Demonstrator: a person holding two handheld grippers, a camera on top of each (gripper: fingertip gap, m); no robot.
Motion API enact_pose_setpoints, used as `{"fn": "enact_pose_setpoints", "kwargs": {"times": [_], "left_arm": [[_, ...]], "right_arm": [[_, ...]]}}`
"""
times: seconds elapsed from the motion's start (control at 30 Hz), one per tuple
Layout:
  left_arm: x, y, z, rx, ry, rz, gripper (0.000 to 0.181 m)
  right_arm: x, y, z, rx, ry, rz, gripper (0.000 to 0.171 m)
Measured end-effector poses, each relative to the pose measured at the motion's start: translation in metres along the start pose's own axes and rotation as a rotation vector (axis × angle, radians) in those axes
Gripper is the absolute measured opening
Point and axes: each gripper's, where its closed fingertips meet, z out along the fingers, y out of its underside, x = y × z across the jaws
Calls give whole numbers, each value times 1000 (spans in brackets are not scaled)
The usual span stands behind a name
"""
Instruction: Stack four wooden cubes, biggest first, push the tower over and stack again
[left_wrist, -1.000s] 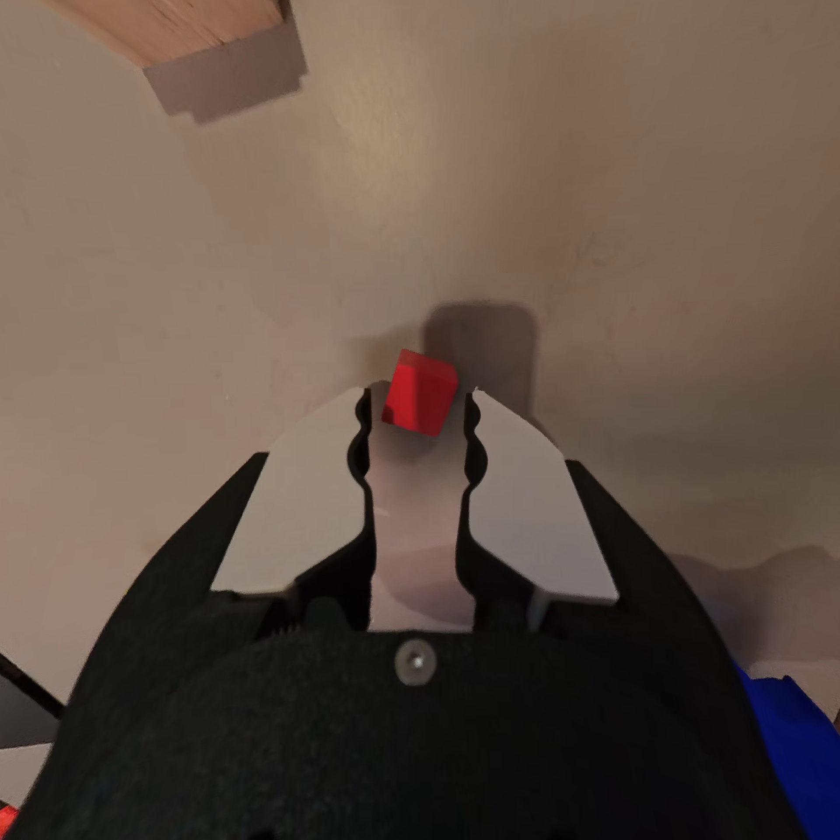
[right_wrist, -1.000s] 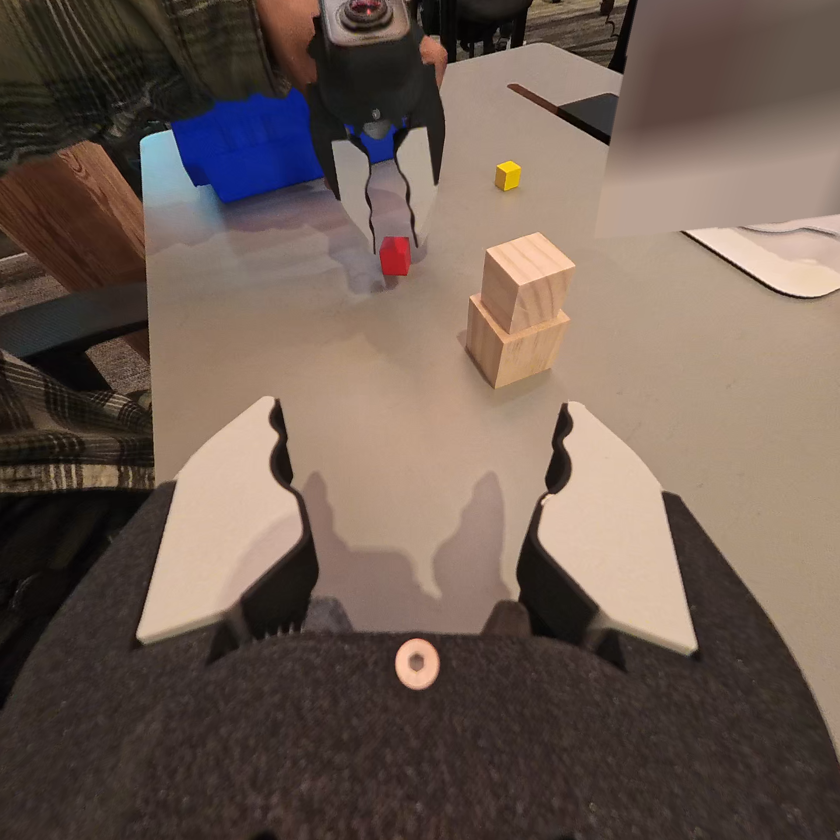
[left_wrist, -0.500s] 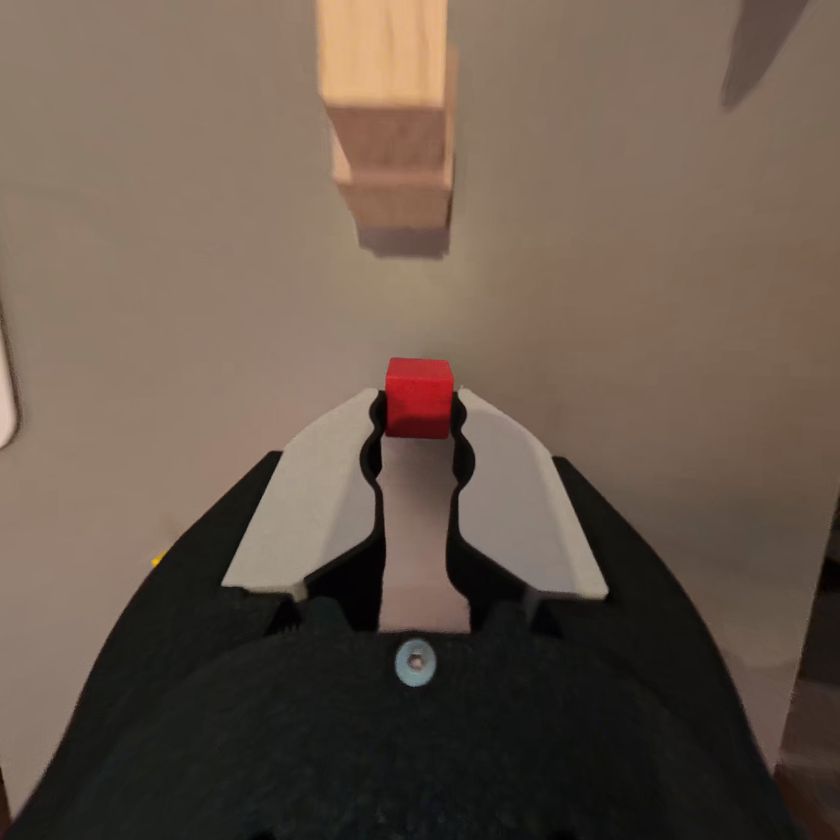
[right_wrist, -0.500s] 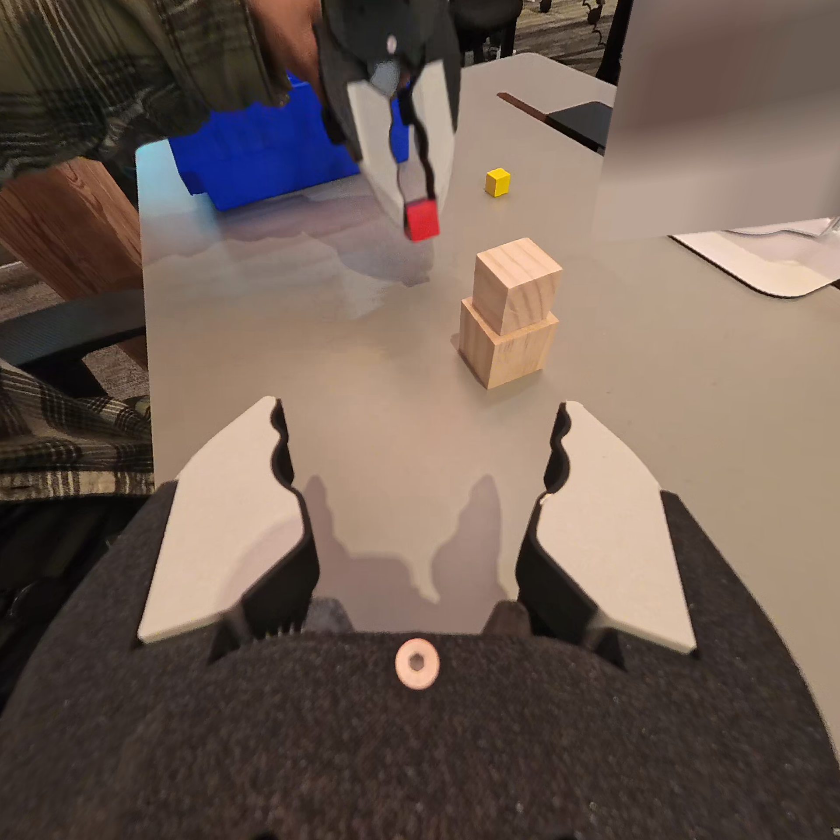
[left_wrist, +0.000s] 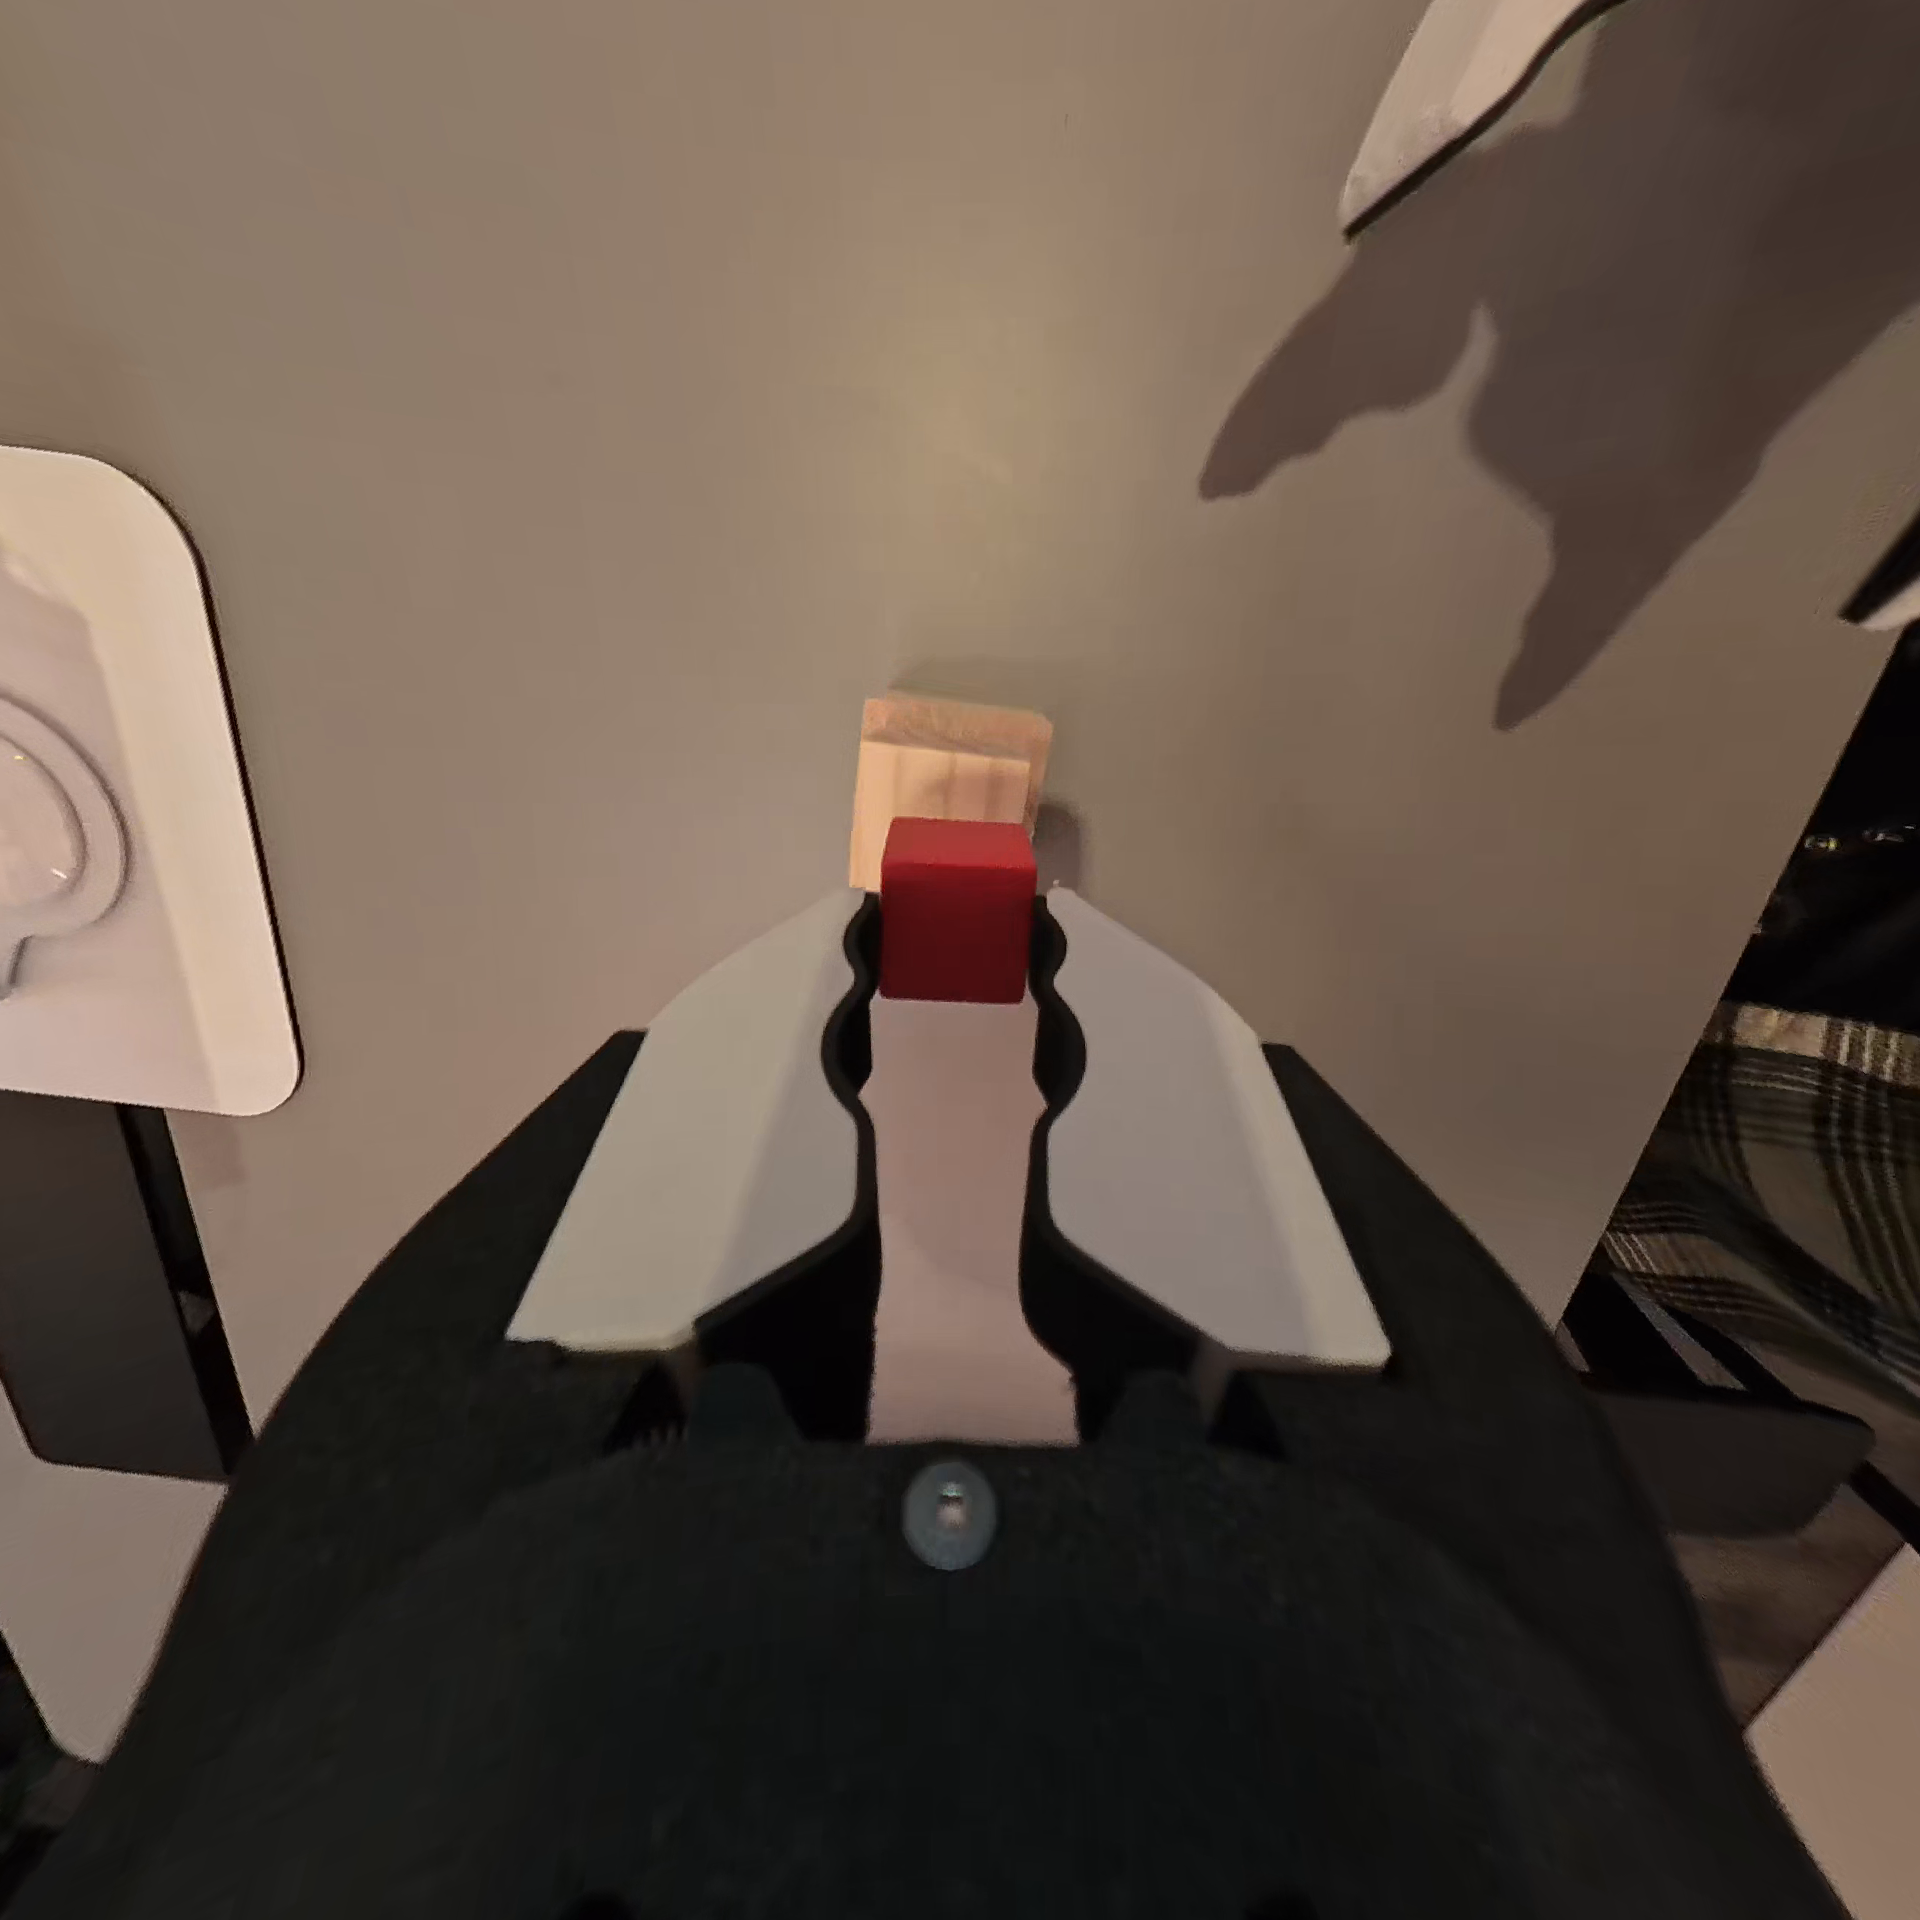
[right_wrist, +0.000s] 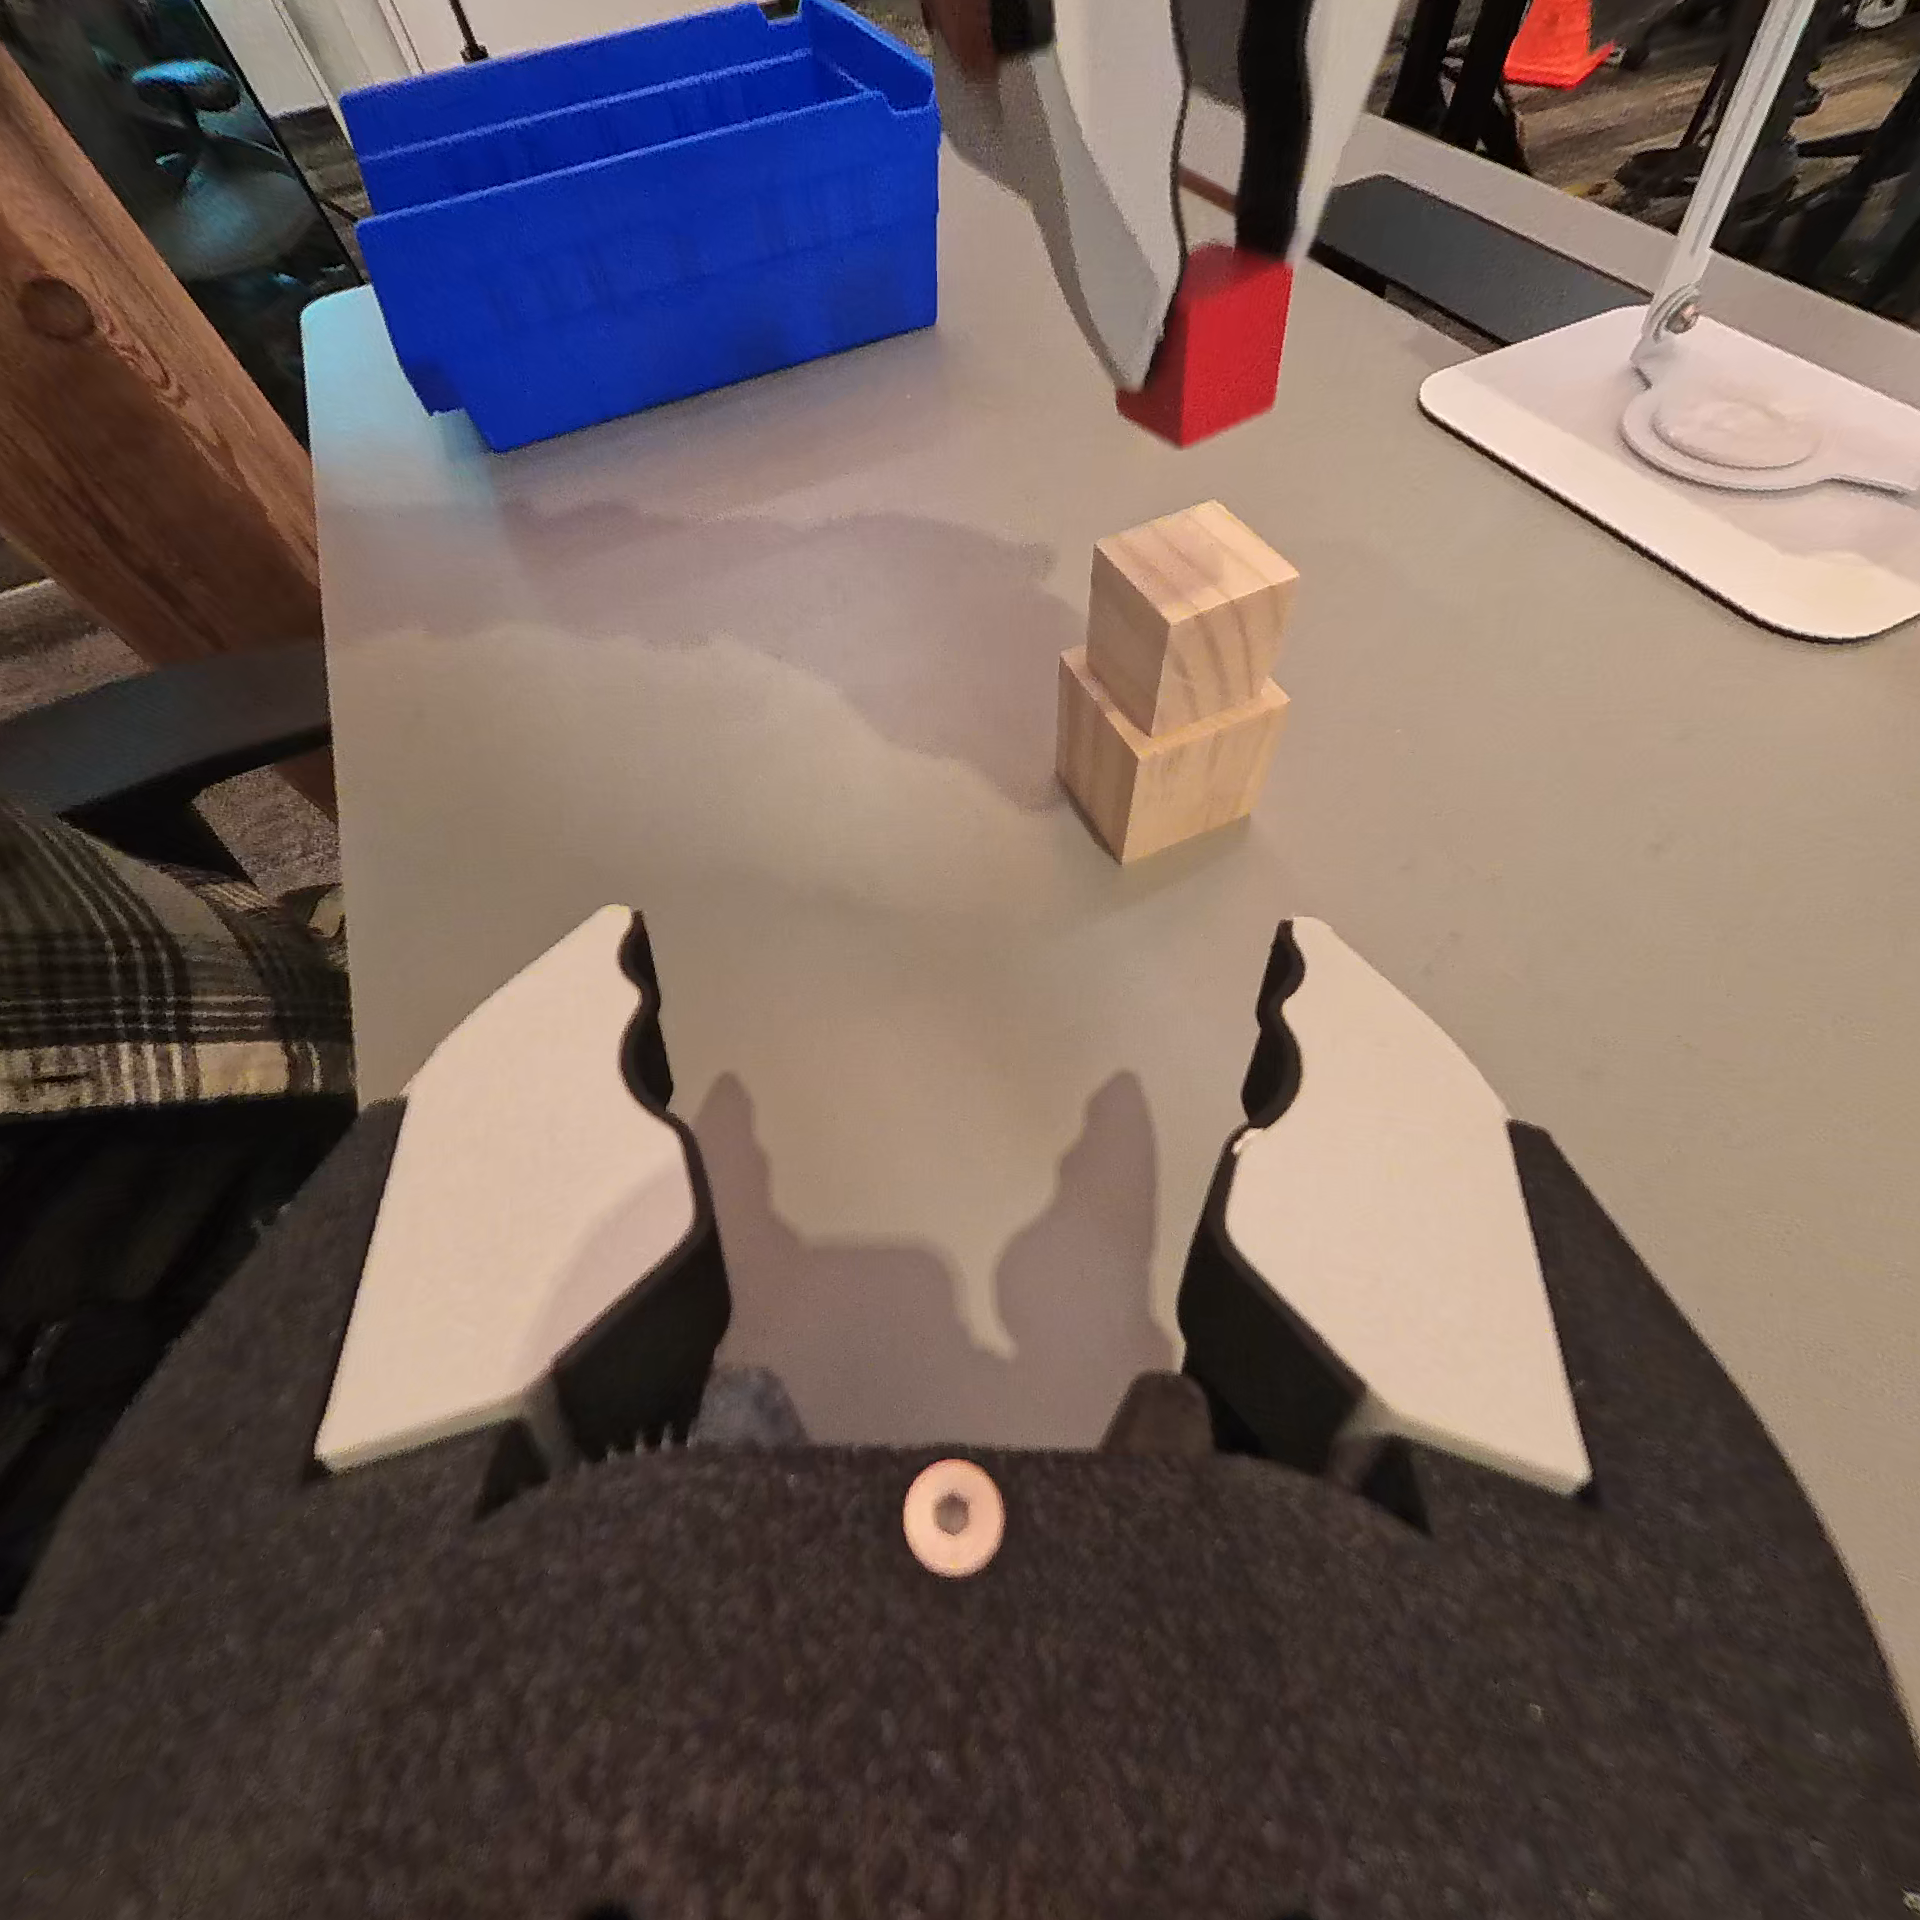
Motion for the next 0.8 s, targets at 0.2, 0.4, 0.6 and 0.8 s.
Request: {"fn": "enact_pose_setpoints", "kwargs": {"times": [0.2, 0.4, 0.6, 0.8], "left_arm": [[-2, 0, 18, -36, -11, -12, 27], [-5, 3, 29, -58, -14, -9, 27], [-3, 4, 33, -61, 5, -1, 27], [-4, 6, 33, -52, 3, 13, 39]], "right_arm": [[2, -4, -8, 28, 5, 3, 108], [0, -6, -8, 28, 1, 1, 108], [1, -6, -8, 29, 2, 3, 108], [0, -4, -6, 20, -4, 3, 110]]}}
